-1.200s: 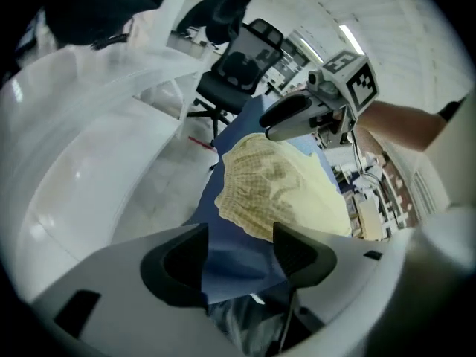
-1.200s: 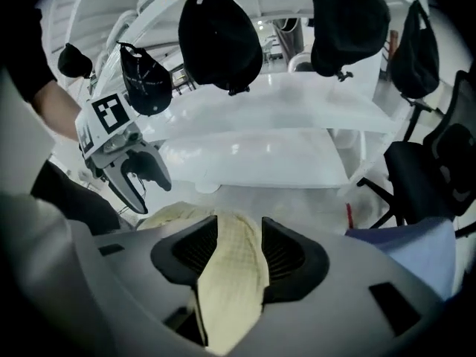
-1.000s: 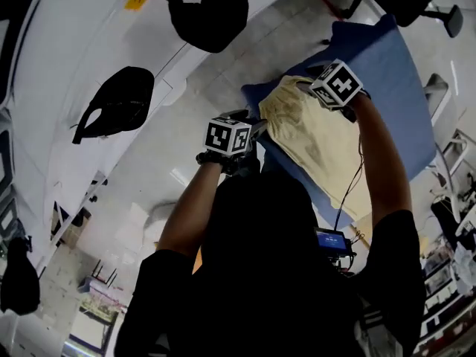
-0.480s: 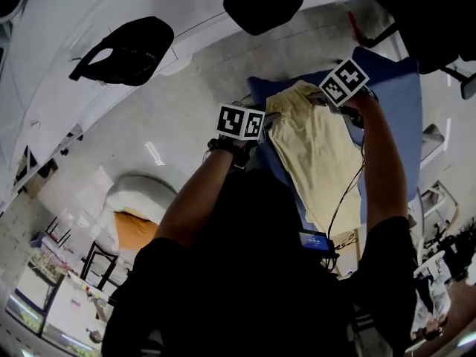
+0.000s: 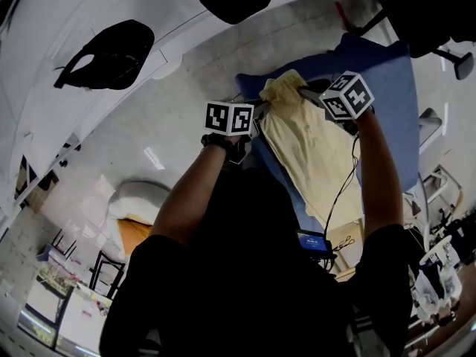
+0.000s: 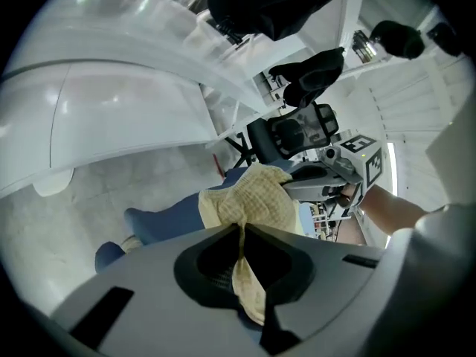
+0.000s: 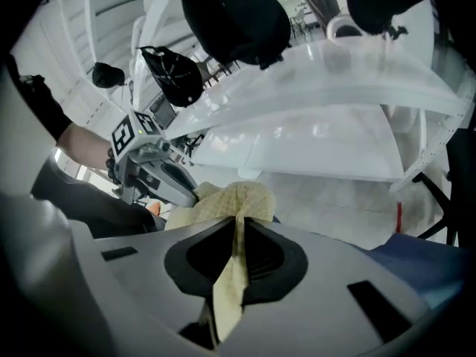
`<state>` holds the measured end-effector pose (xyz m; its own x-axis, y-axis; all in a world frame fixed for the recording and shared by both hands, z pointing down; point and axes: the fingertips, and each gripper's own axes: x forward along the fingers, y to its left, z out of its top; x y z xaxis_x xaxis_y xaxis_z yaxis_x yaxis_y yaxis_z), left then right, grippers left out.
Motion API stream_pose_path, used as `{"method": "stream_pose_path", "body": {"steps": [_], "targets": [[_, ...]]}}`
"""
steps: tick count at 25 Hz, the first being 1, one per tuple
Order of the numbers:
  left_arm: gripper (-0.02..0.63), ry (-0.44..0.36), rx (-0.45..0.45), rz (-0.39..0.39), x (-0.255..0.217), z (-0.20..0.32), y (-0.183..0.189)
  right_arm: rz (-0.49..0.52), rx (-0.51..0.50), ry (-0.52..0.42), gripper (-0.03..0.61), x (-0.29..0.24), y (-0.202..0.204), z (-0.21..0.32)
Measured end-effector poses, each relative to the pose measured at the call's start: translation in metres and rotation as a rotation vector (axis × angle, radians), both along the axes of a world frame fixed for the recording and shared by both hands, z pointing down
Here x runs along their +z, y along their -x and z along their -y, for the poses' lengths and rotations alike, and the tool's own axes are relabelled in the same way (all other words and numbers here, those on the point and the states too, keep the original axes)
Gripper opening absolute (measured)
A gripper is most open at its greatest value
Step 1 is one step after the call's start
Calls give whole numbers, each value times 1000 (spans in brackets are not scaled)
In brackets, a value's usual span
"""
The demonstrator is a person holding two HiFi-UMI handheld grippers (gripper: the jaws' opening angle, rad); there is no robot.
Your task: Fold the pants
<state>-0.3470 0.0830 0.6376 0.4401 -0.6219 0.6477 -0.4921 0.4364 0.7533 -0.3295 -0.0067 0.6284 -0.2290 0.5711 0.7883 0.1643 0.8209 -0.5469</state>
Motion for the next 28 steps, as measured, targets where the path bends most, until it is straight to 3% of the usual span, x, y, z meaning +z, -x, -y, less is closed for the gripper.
{"method": "stream_pose_path", "body": {"steps": [3,7,10,14,18,21,24,25,28], "targets": [[32,-38,43,97,-8,-2,0,121,51,3,28,-27,-7,0],[34,-103,122,190,-14,-7,-4,205,56,-23,28,-53,-29,-14],[43,-161,224,248,-16,-7,-3,223,60,-110,28,-62,-44,-22],[43,-266,379,360,-25,9,0,247,145,-205,29,-62,-52,-12],[43,-299,470,422,-33,29,0,232,238,-226,29,-63,-58,-2],[44,-256,437,365,-24,38,2,236,283,-208,29,-65,-60,0],[48,-263,403,280,-15,41,0,255,285,-196,29,-70,-62,-5],[72,-268,403,251,-11,40,0,259,280,-186,29,-72,-62,-9],[240,-267,417,160,-1,39,-1,256,238,-173,29,-74,-69,-23]]}}
